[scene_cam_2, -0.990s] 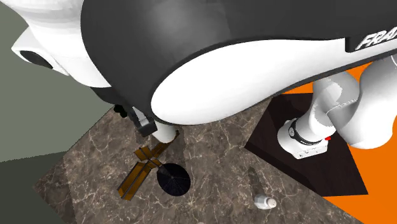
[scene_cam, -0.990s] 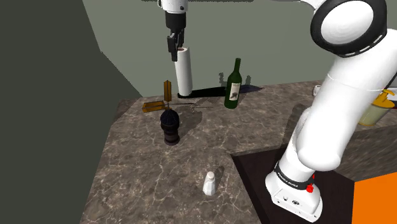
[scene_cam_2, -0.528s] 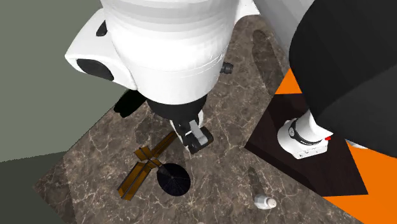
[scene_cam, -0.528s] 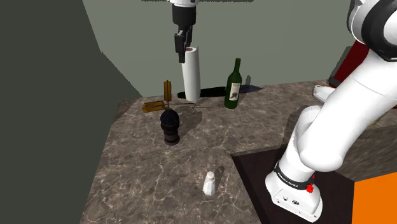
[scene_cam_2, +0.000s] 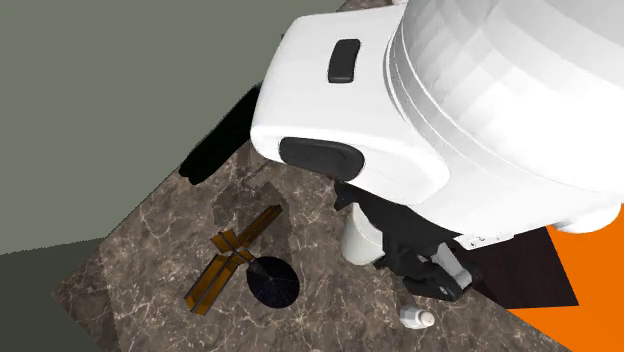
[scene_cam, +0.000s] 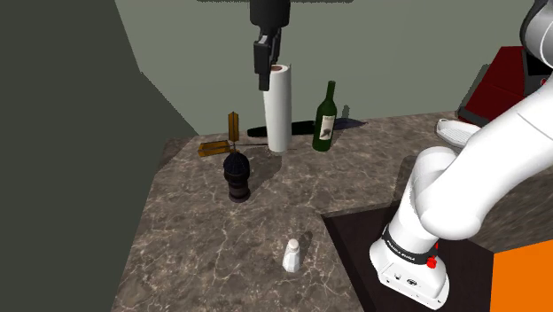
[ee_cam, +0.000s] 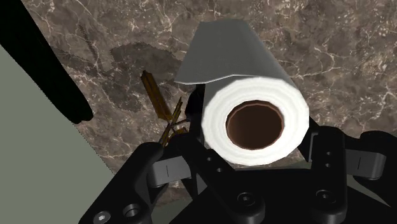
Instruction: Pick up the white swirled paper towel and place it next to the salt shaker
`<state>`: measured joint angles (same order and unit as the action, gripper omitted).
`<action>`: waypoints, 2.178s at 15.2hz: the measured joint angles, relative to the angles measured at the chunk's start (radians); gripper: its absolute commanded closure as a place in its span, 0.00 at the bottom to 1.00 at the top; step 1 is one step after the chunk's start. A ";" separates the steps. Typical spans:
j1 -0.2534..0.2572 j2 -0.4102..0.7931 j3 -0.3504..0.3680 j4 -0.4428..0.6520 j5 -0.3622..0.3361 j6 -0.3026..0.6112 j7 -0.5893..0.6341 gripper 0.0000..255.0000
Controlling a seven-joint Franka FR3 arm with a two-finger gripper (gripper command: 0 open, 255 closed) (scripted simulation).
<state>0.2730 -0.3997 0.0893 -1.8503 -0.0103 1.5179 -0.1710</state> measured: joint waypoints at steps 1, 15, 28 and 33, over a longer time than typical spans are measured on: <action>0.010 -0.022 0.019 -0.003 0.008 -0.019 0.027 1.00; 0.022 -0.116 0.034 -0.248 0.023 0.130 0.049 1.00; 0.027 -0.143 0.040 -0.449 0.028 0.305 0.054 1.00; 0.028 -0.140 0.043 -0.518 0.030 0.375 0.057 1.00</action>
<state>0.3010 -0.5401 0.1326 -2.3683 0.0198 1.8934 -0.1140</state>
